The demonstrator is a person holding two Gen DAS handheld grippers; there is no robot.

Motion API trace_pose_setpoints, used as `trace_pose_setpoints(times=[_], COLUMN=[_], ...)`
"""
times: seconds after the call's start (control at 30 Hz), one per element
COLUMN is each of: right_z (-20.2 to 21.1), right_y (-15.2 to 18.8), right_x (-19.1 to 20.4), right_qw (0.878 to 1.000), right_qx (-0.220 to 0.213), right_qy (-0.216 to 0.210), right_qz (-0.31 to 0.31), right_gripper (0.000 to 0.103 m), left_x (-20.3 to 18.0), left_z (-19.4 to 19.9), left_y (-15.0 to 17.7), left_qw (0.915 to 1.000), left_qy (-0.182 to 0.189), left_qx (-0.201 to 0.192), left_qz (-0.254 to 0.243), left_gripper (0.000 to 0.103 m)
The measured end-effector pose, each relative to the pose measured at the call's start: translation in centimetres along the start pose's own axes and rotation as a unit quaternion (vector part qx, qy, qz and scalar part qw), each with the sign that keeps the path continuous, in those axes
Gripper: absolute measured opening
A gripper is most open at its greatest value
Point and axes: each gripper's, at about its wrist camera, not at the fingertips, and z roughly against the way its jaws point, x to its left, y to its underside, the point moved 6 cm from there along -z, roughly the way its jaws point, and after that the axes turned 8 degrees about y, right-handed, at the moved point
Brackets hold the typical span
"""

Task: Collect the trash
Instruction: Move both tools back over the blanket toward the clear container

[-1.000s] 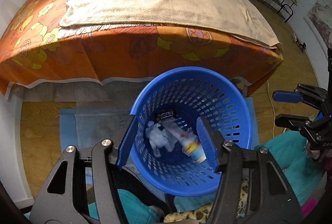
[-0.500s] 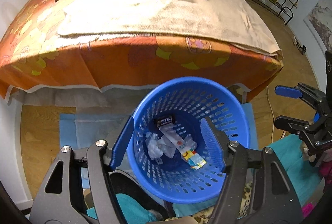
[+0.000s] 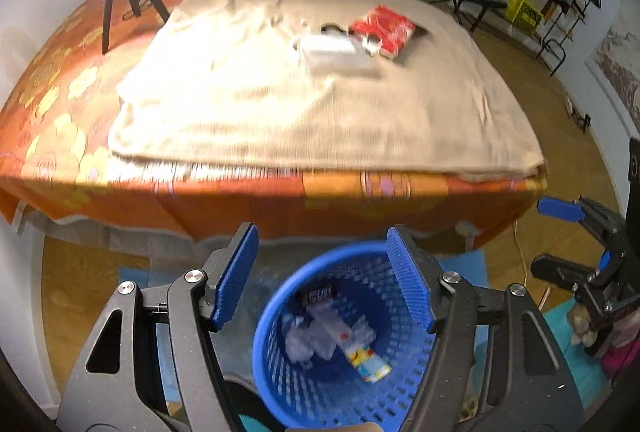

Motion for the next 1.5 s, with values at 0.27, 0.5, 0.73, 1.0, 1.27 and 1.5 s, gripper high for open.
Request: trace_pose_setpoints(times=[0.27, 0.5, 0.73, 1.0, 1.27, 1.5], right_z=[-0.5, -4.0, -8.4, -12.1, -12.7, -15.5], right_y=[-6.4, -10.8, -14.7, -17.3, -20.8, -25.4], right_x=[-1.1, -3.1, -4.9, -5.8, -7.4, -4.2], right_qw=[0.999, 0.997, 0.991, 0.980, 0.975, 0.995], right_qx=[-0.038, -0.034, -0.015, 0.003, -0.025, -0.020], right_qy=[-0.008, -0.044, -0.079, -0.112, -0.113, -0.074], right_qz=[-0.008, -0.062, -0.111, -0.162, -0.188, -0.071], right_gripper=[0.102, 0.102, 0.098, 0.089, 0.088, 0.077], left_x=[1.3, 2.7, 3.1, 4.6, 5.8, 5.5], left_z=[-1.6, -5.0, -8.8, -11.1, -13.1, -14.6], left_y=[-5.6, -8.5, -11.4, -13.7, -14.3, -14.9], left_qw=[0.9989, 0.9987, 0.9972, 0.9959, 0.9923, 0.9915], left_qy=[0.012, 0.012, 0.038, 0.034, 0.054, 0.054], left_qx=[-0.032, -0.022, -0.003, -0.002, 0.016, 0.018], left_qz=[0.031, 0.043, 0.065, 0.084, 0.111, 0.117], left_gripper=[0.069, 0.069, 0.062, 0.062, 0.062, 0.045])
